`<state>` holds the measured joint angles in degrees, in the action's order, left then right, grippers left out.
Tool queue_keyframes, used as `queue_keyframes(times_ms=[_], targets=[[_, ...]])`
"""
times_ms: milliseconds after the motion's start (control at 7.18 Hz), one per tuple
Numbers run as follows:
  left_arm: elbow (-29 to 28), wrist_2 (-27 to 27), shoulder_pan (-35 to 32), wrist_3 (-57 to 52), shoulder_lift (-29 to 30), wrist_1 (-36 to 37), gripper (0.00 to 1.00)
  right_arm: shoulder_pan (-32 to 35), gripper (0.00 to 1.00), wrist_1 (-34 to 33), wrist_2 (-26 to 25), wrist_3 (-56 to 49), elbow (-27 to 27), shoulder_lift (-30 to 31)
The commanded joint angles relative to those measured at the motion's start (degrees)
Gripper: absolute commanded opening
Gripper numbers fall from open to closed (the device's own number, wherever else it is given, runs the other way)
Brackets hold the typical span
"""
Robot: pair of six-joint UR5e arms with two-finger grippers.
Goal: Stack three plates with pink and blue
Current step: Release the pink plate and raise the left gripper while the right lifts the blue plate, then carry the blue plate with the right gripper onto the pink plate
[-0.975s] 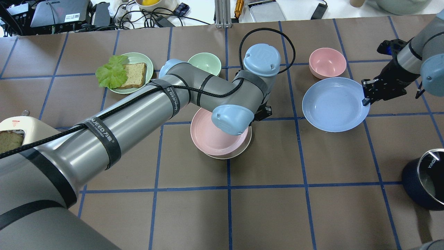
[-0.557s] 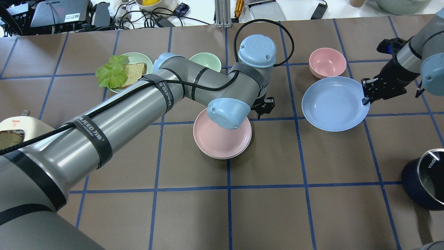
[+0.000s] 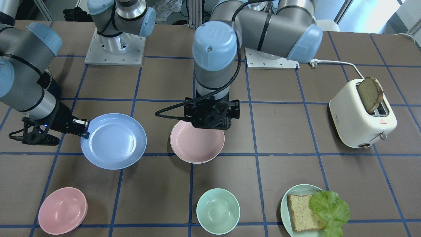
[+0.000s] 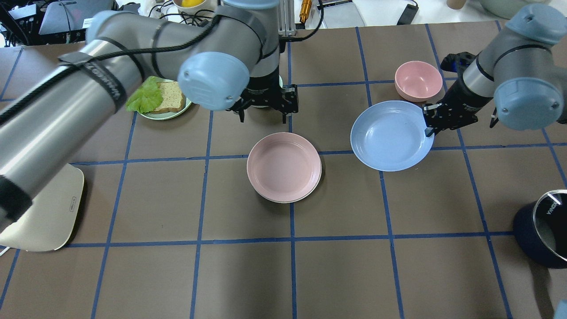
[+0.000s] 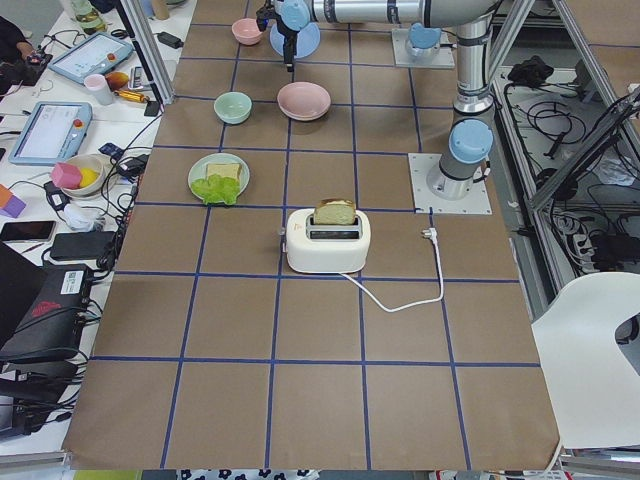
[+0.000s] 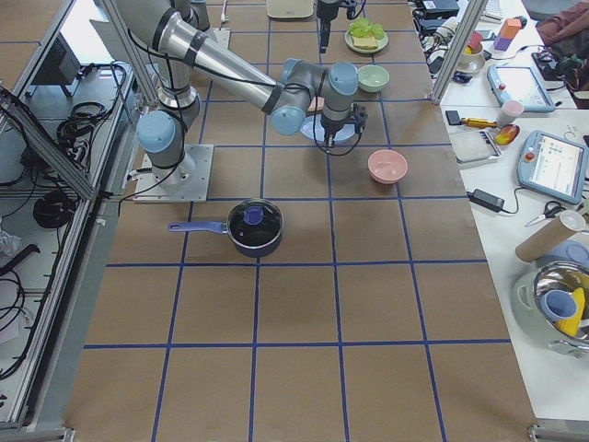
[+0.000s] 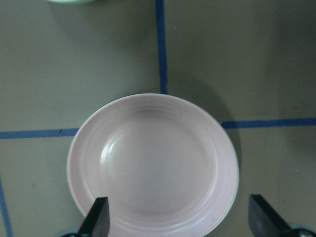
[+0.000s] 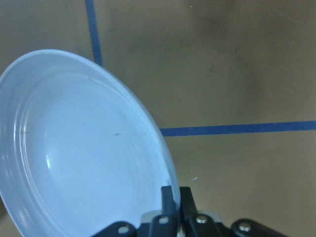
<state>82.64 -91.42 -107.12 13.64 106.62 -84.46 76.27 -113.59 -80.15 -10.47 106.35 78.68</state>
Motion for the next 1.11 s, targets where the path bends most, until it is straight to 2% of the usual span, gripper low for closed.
queue_keyframes(times_ms=[0,139,278,557,696,975], targets=[[0.23,0.28,6.46,-4.31,-9.2,-9.9,1.0,7.46,0.0,-0.84,3.39,5.6,0.52,0.33],[1.11,0.19,6.92,-3.01,-12.54,-14.54,1.0,10.45,0.0,-2.76,4.46,7.99,0.87,0.42],[4.16,-0.16,9.01,-3.7,-14.93,-14.94,1.0,13.96,0.0,-6.08,7.26,13.67,1.83,0.34],[8.48,-0.16,11.92,-4.76,-17.23,-7.6,1.0,20.57,0.0,-19.58,7.46,26.76,6.9,-1.15],[8.15,-0.25,12.28,-5.54,-17.15,-6.52,1.0,21.29,0.0,-25.22,7.63,29.69,9.46,-2.64],[8.41,-0.25,12.11,-5.55,-17.24,-6.51,1.0,23.13,0.0,-28.09,7.64,34.42,11.94,-3.09]])
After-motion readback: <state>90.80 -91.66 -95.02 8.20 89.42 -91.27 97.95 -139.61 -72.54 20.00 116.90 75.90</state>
